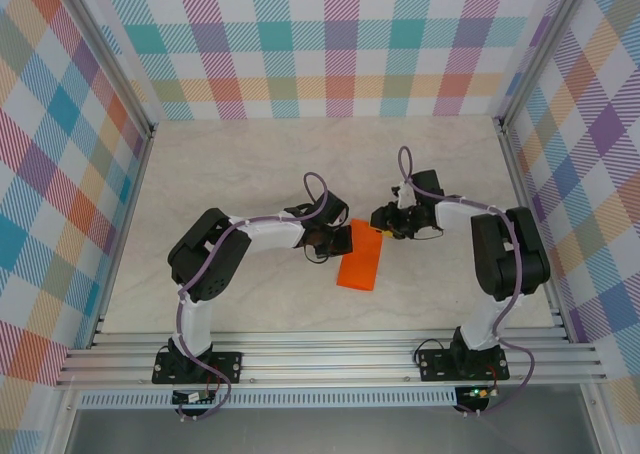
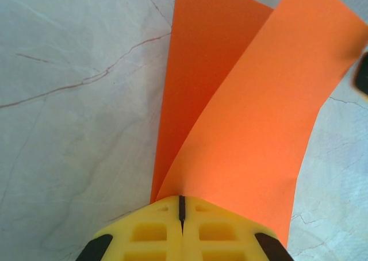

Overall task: Fold a paper plane with a square sheet of paper (pick it up from the middle)
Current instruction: Fold the square sheet of paper in half at the center of the table.

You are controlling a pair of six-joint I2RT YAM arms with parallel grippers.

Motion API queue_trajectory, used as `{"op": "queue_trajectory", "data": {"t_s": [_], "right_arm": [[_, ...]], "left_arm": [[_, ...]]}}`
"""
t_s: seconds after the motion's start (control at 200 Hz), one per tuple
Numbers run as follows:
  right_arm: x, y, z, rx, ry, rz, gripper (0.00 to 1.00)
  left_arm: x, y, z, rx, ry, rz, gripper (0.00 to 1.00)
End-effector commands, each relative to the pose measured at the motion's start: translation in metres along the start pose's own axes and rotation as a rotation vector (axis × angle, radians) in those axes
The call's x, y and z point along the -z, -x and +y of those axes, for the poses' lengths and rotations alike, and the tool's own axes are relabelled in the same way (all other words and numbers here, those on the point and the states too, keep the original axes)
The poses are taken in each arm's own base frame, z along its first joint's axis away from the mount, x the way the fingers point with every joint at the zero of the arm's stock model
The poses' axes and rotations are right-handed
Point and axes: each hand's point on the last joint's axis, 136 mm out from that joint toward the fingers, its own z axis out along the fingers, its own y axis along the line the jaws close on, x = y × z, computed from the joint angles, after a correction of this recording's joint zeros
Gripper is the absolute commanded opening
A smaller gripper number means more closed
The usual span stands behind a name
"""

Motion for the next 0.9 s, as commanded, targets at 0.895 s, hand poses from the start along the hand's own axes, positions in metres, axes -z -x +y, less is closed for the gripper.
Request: {"op": "queue_trajectory", "data": {"t_s": [0.895], "right_arm": [[-0.018, 0.013, -0.035, -0.059, -0.141, 0.048, 0.37]], "left_arm": [[-0.016, -0.038, 0.036, 0.006, 0.135, 0.132, 0.00]]}}
